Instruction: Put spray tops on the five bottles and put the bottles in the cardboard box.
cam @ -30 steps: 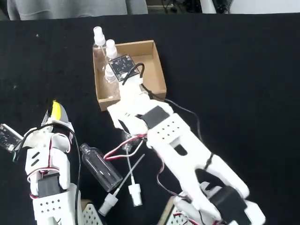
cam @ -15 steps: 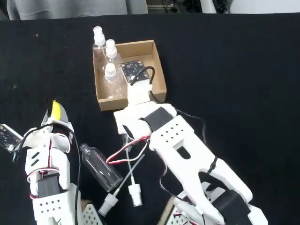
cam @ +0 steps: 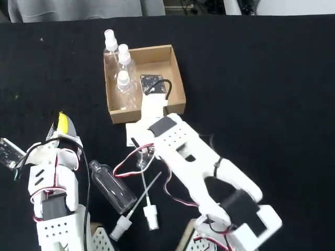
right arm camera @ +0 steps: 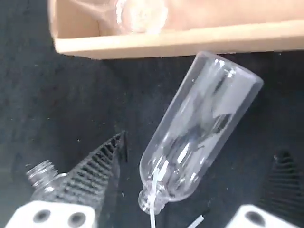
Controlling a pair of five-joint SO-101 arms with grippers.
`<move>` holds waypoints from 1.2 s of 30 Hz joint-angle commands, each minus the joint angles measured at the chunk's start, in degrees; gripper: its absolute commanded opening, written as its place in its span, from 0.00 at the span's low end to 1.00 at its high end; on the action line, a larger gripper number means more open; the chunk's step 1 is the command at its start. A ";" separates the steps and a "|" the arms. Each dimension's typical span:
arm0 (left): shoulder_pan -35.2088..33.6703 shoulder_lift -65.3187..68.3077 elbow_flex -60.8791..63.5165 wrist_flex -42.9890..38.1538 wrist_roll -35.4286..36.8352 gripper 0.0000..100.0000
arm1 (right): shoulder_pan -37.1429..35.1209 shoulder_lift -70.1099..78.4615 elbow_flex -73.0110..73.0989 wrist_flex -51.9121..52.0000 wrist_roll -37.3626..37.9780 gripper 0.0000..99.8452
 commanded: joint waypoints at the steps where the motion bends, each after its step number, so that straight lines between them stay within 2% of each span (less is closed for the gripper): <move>1: -0.31 -0.44 1.27 -0.09 -0.18 0.10 | 1.93 1.01 -1.54 -2.81 -1.58 0.40; 8: -0.31 -0.44 1.27 -0.09 -0.18 0.10 | 4.66 7.34 -1.54 -6.95 -4.13 0.38; 15: -0.31 -0.44 1.27 0.00 -0.18 0.10 | 9.85 8.66 -3.65 -7.56 -4.22 0.18; 23: -0.31 -0.44 1.27 0.00 -0.18 0.10 | 13.36 8.57 -5.23 -7.12 -3.78 0.04; 31: -0.31 -0.44 1.27 0.00 -0.18 0.10 | 14.77 7.87 -4.88 -6.86 -3.78 0.03; 36: -0.31 -0.44 1.27 0.00 -0.18 0.10 | 14.77 3.30 -4.97 -0.44 -3.87 0.03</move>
